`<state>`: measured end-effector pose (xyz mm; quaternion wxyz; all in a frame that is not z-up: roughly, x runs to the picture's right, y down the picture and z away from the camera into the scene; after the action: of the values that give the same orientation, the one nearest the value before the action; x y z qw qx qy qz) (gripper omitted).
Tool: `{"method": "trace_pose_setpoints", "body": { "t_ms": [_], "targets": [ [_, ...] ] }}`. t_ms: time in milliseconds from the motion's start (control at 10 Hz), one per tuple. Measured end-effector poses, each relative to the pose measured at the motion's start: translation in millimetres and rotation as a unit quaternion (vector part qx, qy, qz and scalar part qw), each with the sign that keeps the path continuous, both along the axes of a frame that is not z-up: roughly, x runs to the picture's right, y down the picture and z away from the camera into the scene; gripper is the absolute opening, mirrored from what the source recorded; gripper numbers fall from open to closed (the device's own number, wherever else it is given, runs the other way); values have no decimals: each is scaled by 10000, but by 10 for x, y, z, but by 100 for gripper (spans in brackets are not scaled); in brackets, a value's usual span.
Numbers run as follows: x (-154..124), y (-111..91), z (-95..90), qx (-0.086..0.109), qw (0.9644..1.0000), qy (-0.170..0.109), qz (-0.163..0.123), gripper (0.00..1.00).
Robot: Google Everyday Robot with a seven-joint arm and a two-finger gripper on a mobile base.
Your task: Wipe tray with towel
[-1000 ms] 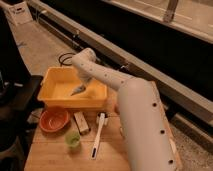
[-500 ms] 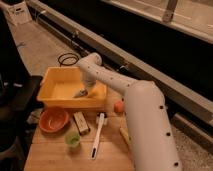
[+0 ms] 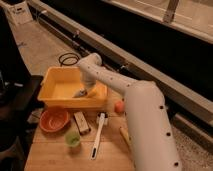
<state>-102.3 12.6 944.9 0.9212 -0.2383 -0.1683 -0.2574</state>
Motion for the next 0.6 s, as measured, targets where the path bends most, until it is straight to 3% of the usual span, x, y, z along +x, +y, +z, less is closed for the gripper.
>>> {"method": "trace_pose_setpoints", "body": {
  "t_ms": [300, 600],
  "targets": [
    [68, 212, 117, -268, 9994, -15, 233, 0],
    [171, 206, 109, -354, 9988, 237, 241, 0]
  ]
}}
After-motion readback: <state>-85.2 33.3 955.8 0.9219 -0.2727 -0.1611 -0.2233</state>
